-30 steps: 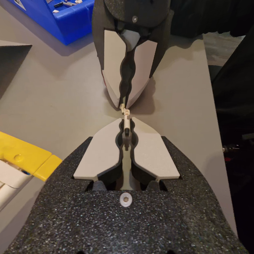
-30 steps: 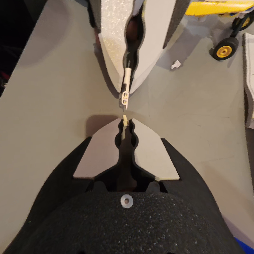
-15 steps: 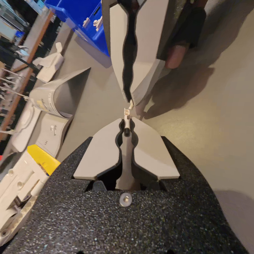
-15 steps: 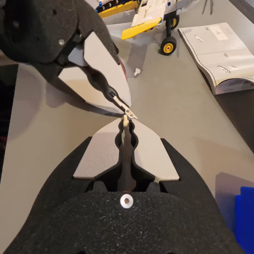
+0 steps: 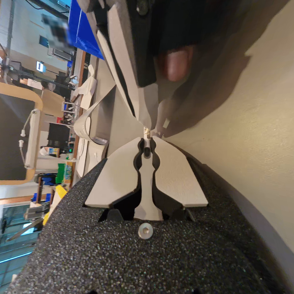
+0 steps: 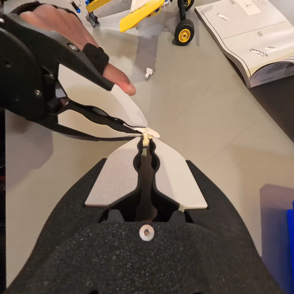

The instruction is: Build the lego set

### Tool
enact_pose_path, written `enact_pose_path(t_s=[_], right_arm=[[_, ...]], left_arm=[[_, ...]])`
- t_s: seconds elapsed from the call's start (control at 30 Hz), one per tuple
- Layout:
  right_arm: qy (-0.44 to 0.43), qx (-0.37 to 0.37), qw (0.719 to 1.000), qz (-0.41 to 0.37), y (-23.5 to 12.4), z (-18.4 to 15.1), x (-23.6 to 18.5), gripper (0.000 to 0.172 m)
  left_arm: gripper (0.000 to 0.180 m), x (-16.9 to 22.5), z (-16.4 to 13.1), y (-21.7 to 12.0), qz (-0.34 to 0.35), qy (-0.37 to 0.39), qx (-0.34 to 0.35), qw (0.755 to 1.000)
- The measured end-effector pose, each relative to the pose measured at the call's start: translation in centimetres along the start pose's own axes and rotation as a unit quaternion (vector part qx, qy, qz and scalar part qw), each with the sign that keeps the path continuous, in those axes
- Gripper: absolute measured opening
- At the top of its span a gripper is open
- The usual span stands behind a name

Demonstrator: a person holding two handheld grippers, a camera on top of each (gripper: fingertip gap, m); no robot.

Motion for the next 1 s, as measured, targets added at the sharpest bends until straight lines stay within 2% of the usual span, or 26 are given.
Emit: enact_pose_path(t_s=[0.17, 0.37, 0.5, 0.67, 0.83, 0.9, 1.0], right_arm=[[0.026, 0.003, 1.000, 0.001, 0.0, 0.2, -0.1, 0.007], [0.083, 0.015, 0.996, 0.031, -0.2, 0.5, -0.2, 0.007], [0.067, 0.023, 0.997, 0.016, -0.2, 0.6, -0.2, 0.007], [-0.025, 0.022, 0.999, -0.024, -0.2, 0.7, -0.3, 0.006], [-0.146, 0.024, 0.986, -0.070, -0.2, 0.7, -0.7, 0.006], [-0.125, 0.029, 0.990, -0.053, -0.2, 0.8, -0.8, 0.006], [-0.040, 0.044, 0.998, 0.002, -0.5, 1.2, -0.9, 0.006]], left_arm=[[0.008, 0.0, 0.1, -0.1, 0.044, 0.086, -0.028, 0.995], [0.008, -0.1, 0.1, -0.2, 0.064, 0.141, -0.019, 0.988], [0.008, -0.3, 0.1, -0.2, 0.058, 0.119, -0.004, 0.991], [0.008, -0.2, 0.0, -0.1, 0.045, 0.102, 0.014, 0.994], [0.008, -0.3, 0.0, -0.3, 0.037, 0.080, 0.044, 0.995], [0.008, -0.4, 0.0, -0.5, 0.043, 0.087, 0.054, 0.994], [0.008, -0.6, 0.2, -1.0, 0.058, 0.110, 0.073, 0.990]])
Point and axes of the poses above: each gripper's, where its closed fingertips meet, y out along the fingers, z out of its top, x = y × z across the jaws, the point moved 2 cm from there along -y, back along the fingers, and after that the axes turned 4 degrees about -z, right-handed, at the moved point
